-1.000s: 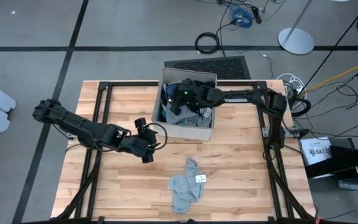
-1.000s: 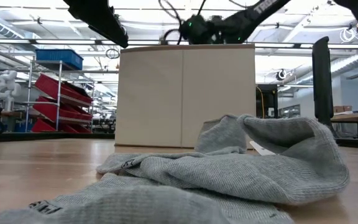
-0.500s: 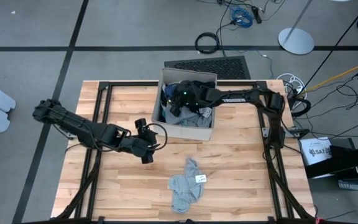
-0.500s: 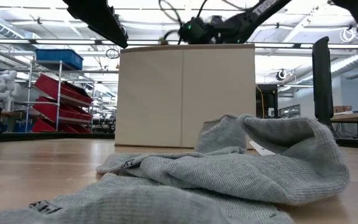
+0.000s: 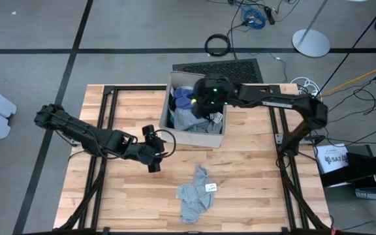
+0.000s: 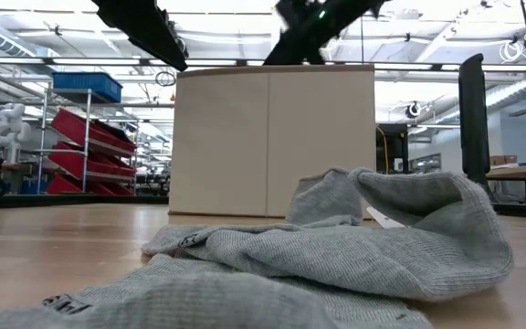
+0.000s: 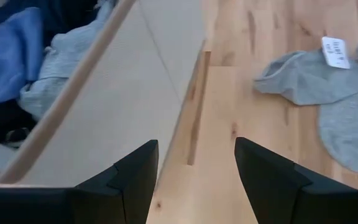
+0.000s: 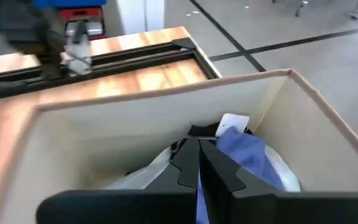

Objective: Sort clothes
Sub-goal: Put the top gray sock into the laundry bin

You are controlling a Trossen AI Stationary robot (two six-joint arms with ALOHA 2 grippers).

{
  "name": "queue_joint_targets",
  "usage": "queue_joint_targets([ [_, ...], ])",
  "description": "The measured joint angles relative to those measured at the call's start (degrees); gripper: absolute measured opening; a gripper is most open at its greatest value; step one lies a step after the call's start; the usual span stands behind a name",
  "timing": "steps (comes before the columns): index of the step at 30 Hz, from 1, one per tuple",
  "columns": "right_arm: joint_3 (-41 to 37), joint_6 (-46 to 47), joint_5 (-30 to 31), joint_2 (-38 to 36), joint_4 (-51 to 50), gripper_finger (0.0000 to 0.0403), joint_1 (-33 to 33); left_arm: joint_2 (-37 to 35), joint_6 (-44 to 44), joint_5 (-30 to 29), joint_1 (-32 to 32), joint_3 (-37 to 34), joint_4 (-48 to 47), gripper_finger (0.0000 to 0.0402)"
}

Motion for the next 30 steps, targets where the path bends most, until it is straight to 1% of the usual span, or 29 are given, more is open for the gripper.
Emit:
queue_joint_targets([
  [3,0.0,0.1,0.0,-3.9,-5.7,0.0,2.8,0.0,0.1,2.1,0.0,0.0,0.8,0.0223],
  [6,0.0,0.9,0.0,-6.7,-12.8,0.0,7.1,0.0,1.1,4.4,0.0,0.0,3.2,0.0223],
  [10,0.0,1.1,0.0,-9.0,-22.4,0.0,15.4,0.0,4.0,6.4,0.0,0.0,7.4,0.0223],
  [12,0.0,0.9,0.0,-9.5,-26.0,0.0,20.2,0.0,4.1,7.4,0.0,0.0,8.3,0.0223],
  [17,0.0,2.3,-0.1,-9.6,-30.2,0.0,32.5,1.6,4.0,10.2,-0.3,0.0,9.3,0.0223],
  [21,0.0,2.6,-4.8,-9.6,-30.2,0.0,39.5,5.1,4.3,12.0,-0.5,0.0,13.0,0.0223],
  [24,0.0,5.1,-5.4,-9.6,-29.7,0.0,43.2,8.8,8.7,14.4,-0.2,0.0,17.8,0.0223],
  [27,0.0,5.9,-5.5,-9.7,-29.2,0.0,44.9,13.3,17.2,16.8,0.1,0.0,24.3,0.0223],
  [30,0.0,5.0,-5.4,-9.8,-28.7,0.0,45.5,17.8,25.9,16.9,0.1,0.0,31.7,0.0223],
])
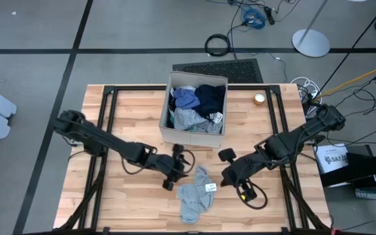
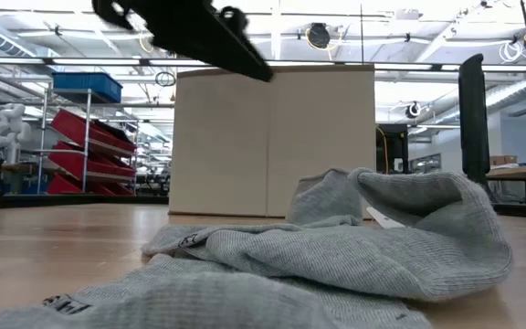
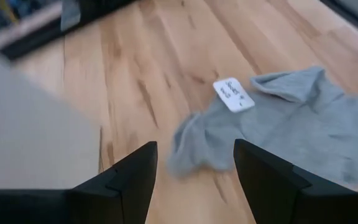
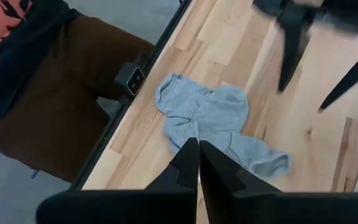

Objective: Sort clothes
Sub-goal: Put the top gray sock into the laundry bin

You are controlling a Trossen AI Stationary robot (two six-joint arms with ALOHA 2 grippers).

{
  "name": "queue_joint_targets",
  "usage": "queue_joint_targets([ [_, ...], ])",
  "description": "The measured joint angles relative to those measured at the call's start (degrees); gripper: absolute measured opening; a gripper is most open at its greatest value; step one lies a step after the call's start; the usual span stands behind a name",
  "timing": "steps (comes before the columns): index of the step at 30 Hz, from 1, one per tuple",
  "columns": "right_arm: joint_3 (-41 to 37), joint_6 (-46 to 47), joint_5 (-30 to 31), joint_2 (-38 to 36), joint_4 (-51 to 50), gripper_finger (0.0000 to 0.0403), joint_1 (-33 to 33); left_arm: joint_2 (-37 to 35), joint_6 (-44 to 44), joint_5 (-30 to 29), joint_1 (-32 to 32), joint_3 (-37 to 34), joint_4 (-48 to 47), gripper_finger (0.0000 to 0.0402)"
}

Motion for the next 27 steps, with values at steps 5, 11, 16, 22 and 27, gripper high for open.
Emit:
queue_joint_targets([
  [5,0.0,-2.3,0.0,0.0,0.8,0.0,-0.4,6.1,8.6,-0.9,0.3,0.0,9.4,0.0223],
  [11,0.0,-2.5,0.1,0.0,1.1,0.0,-0.8,11.2,6.0,0.9,3.4,2.2,9.5,0.0223],
  [16,0.0,-2.5,0.1,0.0,1.1,0.0,-0.8,13.9,0.5,8.3,5.8,2.6,9.4,0.0223],
  [22,0.0,-2.5,0.0,0.0,1.1,0.0,-0.8,16.2,-2.2,12.3,7.2,2.7,9.5,0.0223],
  [27,0.0,-2.6,0.0,0.0,1.1,0.0,-0.8,18.1,-2.3,11.8,7.9,2.7,10.0,0.0223],
])
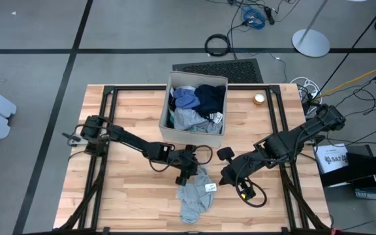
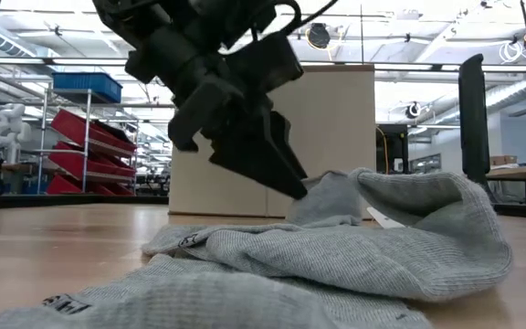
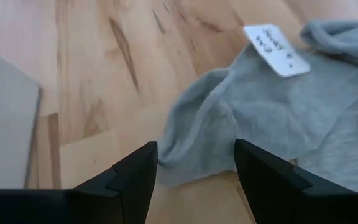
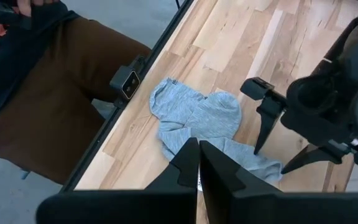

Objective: Sort clothes
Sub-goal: Put the top gray sock into the laundry bin

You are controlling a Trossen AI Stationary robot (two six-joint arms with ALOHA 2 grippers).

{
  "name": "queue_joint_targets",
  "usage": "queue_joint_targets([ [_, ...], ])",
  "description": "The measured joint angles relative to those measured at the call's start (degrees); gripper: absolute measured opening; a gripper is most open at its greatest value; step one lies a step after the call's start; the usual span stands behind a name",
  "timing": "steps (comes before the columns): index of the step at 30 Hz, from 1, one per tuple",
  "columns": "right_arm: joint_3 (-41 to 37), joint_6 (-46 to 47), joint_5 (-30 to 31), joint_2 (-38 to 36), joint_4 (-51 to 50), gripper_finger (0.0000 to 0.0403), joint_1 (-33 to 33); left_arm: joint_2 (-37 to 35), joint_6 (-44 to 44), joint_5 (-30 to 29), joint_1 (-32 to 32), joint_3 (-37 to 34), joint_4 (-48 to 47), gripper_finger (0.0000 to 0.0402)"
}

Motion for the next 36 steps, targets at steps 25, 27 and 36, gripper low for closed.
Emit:
queue_joint_targets([
  [25,0.0,-0.4,0.0,0.0,0.0,0.0,0.0,0.1,4.6,0.4,-0.1,2.2,-0.7,0.0012],
  [27,0.0,-0.4,0.0,0.0,0.0,0.0,0.0,-0.8,4.6,0.4,-0.1,3.3,-3.6,0.0007],
  [36,0.0,-3.5,0.1,0.0,-2.3,0.0,0.0,-10.2,4.5,-5.6,-1.3,5.1,-13.7,0.0005],
])
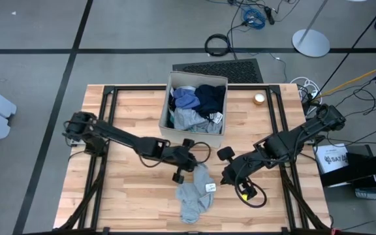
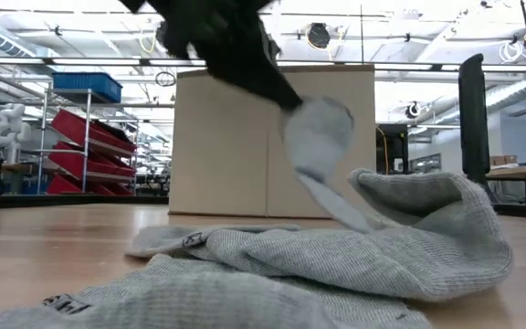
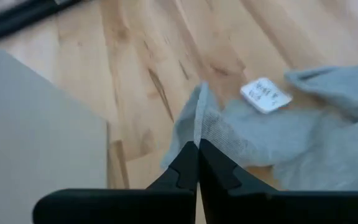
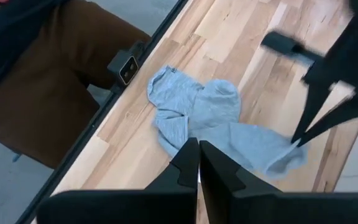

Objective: Sort clothes
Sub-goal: Put the top gray sock into the laundry bin

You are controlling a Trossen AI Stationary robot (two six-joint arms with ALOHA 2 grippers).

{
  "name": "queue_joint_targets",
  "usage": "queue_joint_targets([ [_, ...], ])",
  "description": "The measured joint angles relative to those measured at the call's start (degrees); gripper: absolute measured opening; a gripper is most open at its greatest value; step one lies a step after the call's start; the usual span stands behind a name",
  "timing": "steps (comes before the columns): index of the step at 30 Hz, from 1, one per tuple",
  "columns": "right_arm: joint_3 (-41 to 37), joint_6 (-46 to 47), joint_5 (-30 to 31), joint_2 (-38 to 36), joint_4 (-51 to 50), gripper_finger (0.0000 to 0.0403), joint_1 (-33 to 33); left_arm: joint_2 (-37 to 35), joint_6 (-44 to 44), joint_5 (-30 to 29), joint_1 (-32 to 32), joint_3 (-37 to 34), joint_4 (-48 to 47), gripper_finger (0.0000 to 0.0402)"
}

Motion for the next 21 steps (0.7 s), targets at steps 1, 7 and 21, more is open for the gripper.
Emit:
queue_joint_targets([
  [1,0.0,-0.4,0.0,0.0,0.2,0.0,0.0,-1.1,-0.1,-0.5,-0.3,0.0,-0.4,0.0005],
  [7,0.0,-4.9,1.5,0.0,4.5,0.0,0.0,-8.4,-1.6,-4.3,-2.8,0.0,-3.0,0.0005],
  [21,0.0,-9.6,20.2,3.7,13.5,0.0039,-0.4,-15.0,-3.1,-12.4,-8.0,0.0,-2.8,0.0005],
])
